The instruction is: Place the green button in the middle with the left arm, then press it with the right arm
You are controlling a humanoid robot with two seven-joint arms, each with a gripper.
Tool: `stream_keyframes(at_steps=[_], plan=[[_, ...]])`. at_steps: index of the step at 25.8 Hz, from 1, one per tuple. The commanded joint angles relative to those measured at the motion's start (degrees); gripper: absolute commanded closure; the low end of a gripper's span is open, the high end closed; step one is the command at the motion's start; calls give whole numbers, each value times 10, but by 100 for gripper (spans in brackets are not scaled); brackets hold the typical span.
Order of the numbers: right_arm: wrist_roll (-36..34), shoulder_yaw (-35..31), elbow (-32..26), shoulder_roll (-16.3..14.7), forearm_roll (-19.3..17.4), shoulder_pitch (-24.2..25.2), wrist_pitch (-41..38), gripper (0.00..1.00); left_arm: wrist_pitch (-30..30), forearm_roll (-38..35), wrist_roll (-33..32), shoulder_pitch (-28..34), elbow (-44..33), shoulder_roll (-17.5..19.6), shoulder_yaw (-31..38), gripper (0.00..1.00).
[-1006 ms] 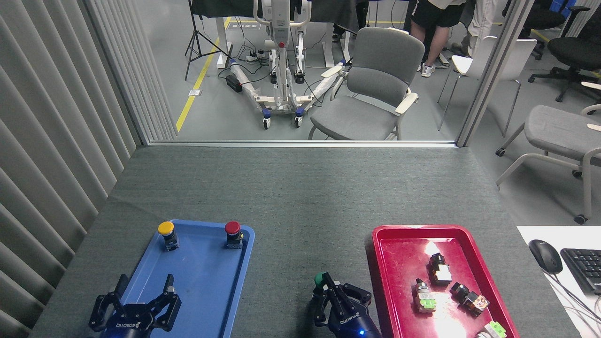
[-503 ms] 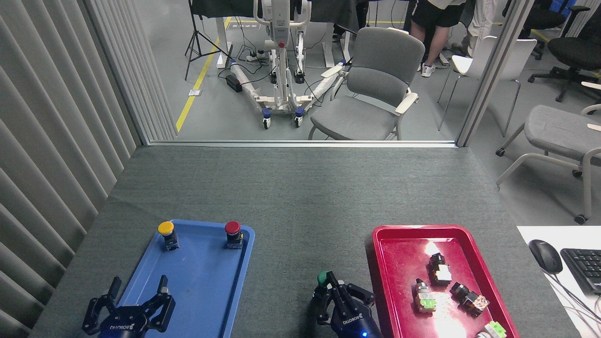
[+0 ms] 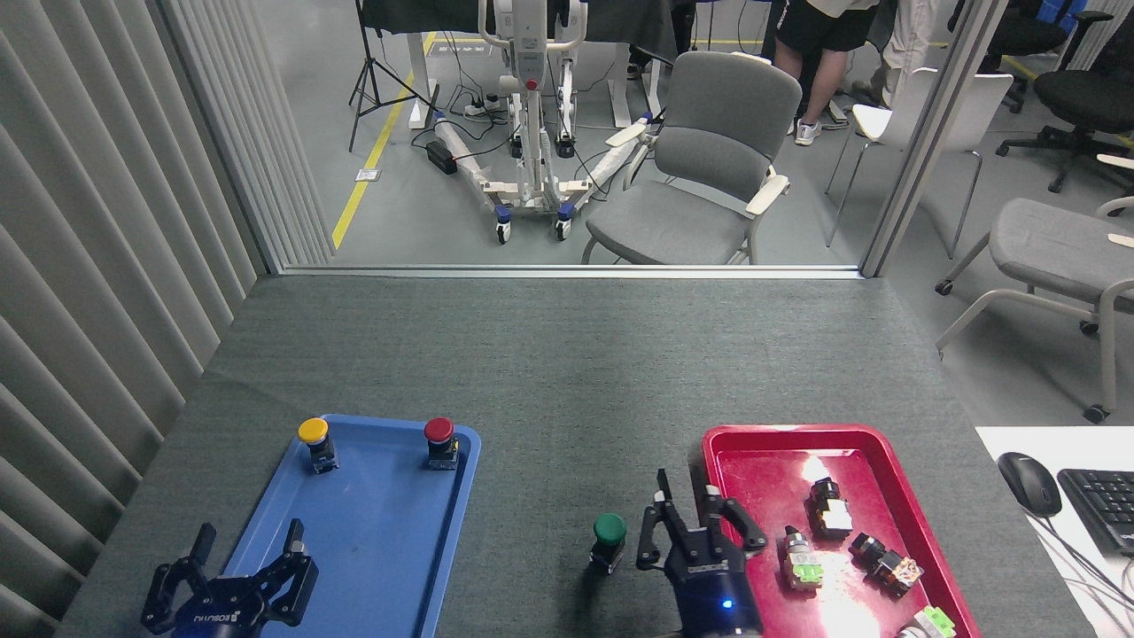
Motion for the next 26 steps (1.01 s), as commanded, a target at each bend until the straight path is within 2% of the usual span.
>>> stream_keyframes(at_steps=[1, 4, 10, 14, 18, 23, 26], plan=[[0, -54, -14, -27, -1, 9, -1, 1, 1, 28, -1, -2, 0, 12, 2, 0], [2, -80, -28, -45, -1, 14, -1, 1, 0, 70, -1, -3, 17, 29, -2, 0], [3, -90, -52, -44, -3, 46, -1, 1, 5, 75, -1, -5, 21, 41, -11, 0], [3, -90, -56, -44, -3, 64, -2, 1, 2, 75, 3, -4, 21, 34, -12, 0], [4, -90, -59, -43, -4, 66, -1, 1, 2, 72, -1, -3, 17, 7, -11, 0], [7, -88, -60, -41, -30, 67, -3, 1, 2, 72, 0, -3, 16, 5, -11, 0], [7, -88, -59, -42, -32, 68, -3, 1, 2, 72, -1, -3, 18, 7, -9, 0]])
